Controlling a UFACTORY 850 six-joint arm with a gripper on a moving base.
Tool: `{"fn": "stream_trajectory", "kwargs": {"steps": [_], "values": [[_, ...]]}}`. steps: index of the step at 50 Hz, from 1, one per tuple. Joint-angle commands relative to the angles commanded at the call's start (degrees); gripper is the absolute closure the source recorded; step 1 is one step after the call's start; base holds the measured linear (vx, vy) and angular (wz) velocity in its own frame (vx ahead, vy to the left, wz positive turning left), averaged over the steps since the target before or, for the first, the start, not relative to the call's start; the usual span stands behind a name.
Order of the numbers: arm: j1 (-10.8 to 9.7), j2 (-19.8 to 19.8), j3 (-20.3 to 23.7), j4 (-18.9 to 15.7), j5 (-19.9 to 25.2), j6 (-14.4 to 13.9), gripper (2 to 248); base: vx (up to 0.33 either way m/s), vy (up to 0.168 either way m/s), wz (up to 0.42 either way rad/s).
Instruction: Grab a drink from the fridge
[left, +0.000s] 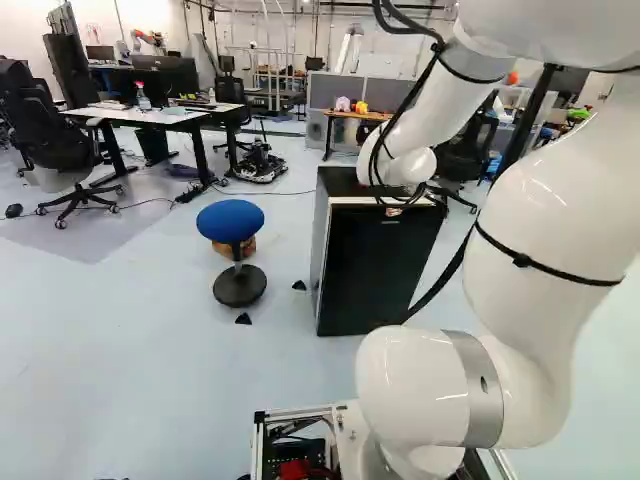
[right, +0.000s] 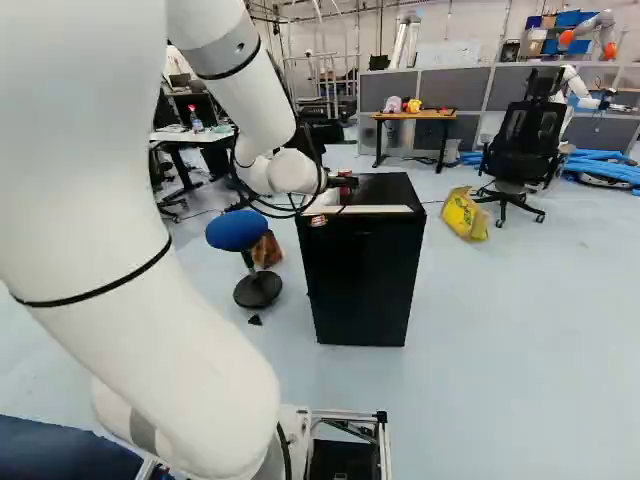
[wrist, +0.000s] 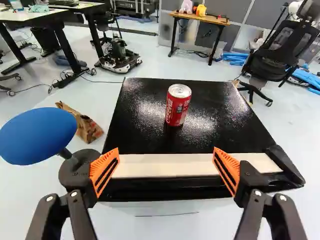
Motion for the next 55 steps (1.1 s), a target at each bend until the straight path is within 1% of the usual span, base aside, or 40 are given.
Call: {"fn": "stream_trajectory", "kwargs": {"steps": [55], "values": [[0.7,-14.1,-8.3,6.6,10.4,0.0,3,0.000,0.000,0.000]]}}
